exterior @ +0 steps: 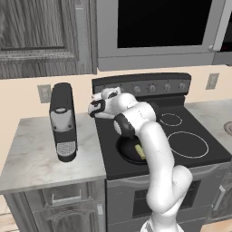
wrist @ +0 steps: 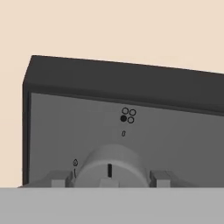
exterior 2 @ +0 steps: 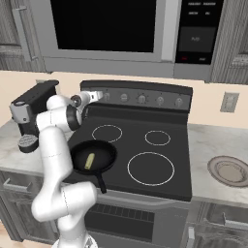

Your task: Pick up the butter stick and place it in the pan. Then turn on the burner for the pan.

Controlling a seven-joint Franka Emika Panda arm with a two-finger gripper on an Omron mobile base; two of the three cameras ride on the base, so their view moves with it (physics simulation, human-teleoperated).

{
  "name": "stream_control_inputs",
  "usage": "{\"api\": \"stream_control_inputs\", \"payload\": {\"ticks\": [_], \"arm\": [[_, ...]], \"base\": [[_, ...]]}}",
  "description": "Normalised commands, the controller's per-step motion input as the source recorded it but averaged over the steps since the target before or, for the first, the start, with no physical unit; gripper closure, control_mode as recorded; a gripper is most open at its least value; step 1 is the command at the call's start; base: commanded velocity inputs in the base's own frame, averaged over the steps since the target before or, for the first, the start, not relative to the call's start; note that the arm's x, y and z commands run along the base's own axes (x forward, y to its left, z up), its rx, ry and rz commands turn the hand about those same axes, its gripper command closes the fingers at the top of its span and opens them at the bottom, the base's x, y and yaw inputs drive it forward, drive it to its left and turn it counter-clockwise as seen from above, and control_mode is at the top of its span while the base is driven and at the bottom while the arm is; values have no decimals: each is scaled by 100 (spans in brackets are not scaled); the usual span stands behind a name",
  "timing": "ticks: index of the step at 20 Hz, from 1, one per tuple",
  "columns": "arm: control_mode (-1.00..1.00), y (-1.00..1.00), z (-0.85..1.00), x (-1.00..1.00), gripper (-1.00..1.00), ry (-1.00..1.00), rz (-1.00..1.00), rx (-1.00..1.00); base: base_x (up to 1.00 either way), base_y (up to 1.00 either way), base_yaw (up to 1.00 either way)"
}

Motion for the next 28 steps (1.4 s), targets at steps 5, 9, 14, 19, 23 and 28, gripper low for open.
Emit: {"api": "stream_control_inputs", "payload": {"ticks": [5,9,14,19,23,28], "arm": [[-100,-1,0,7,100,0,16,-16],[-100,0,0,4,100,0,14,-18],[-100,0,0,6,100,0,10,-16],[-100,0,0,9,100,0,3,-4],[-100,0,0,6,100,0,3,-8],[-100,0,0,6,100,0,6,-21]], "base": [[0,0,0],[0,0,0],[0,0,0],[0,0,0],[0,0,0],[0,0,0]]}}
